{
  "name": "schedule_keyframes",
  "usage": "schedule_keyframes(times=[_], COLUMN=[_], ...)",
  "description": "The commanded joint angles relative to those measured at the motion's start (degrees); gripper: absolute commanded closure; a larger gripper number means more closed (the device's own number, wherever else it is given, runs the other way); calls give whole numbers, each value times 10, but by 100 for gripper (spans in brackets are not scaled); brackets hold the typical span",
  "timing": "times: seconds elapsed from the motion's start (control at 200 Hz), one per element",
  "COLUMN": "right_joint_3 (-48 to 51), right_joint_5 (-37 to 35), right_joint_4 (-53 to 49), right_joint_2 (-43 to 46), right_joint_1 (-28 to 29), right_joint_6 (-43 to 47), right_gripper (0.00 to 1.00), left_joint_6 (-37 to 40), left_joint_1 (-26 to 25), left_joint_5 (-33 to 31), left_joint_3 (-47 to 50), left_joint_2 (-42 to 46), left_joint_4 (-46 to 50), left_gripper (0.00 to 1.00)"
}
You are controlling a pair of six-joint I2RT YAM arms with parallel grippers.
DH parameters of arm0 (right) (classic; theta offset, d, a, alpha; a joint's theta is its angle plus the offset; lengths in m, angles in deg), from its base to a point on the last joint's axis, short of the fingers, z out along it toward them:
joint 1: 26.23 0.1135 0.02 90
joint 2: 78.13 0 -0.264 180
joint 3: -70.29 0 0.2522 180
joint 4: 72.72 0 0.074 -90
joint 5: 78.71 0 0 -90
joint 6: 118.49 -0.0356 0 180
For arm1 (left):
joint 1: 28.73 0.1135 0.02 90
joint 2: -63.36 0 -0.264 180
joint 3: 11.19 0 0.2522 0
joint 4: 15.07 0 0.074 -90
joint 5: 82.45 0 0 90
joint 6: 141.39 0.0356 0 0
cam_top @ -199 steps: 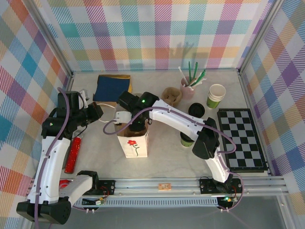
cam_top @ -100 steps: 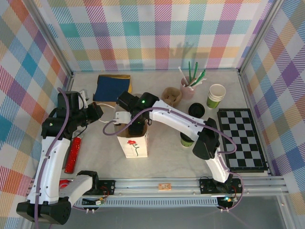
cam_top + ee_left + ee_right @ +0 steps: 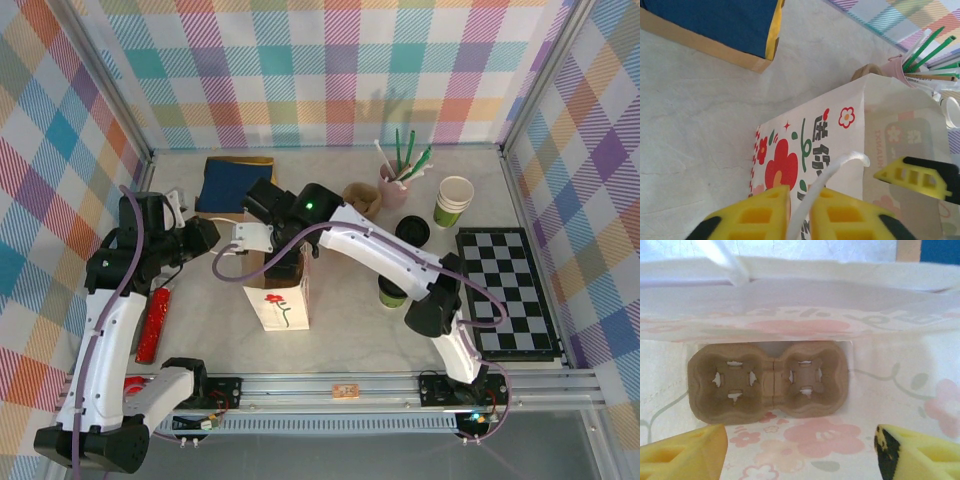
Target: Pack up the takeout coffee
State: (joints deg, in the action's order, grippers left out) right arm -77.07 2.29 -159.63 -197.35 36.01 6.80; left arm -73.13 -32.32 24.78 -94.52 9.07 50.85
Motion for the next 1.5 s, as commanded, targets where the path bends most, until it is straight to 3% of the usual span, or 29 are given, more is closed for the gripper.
schedule_keyframes(times=[0.0,0.285,0.395,0.425,0.5,0.555,0.65,0.83,0.935,1.135,1.39,1.495], right_joint_3=[-13,0,-23,-35,-68,-88,-114,-111,-135,-151,-121,-99], right_joint_5=[-8,-38,-17,-10,-13,-14,-16,-82,-108,-10,44,46], right_joint_4=[-42,-62,-55,-51,-35,-23,-3,65,63,12,-5,4], right_joint_2=[23,2,11,15,23,32,48,80,65,35,5,1], right_joint_1=[5,5,5,5,5,6,6,1,-34,-120,-145,-149], right_joint_6=[7,14,-2,-13,-51,-73,-108,-151,-185,-266,-269,-269], right_gripper=[21,25,24,23,17,15,13,12,15,22,24,34], left_joint_6=[-4,6,12,14,19,25,42,95,124,183,187,180], left_joint_1=[7,6,6,6,6,5,4,-4,-5,-28,-76,-87], left_joint_5=[24,20,39,45,50,48,42,11,14,18,-10,-18], left_joint_3=[-14,-10,-3,-3,-12,-25,-66,-155,-191,-254,-236,-226], left_joint_2=[13,15,16,16,18,19,7,-62,-112,-224,-269,-271], left_joint_4=[-5,8,9,8,9,8,20,59,58,81,66,59], left_gripper=[79,87,87,84,55,41,32,29,28,29,31,37])
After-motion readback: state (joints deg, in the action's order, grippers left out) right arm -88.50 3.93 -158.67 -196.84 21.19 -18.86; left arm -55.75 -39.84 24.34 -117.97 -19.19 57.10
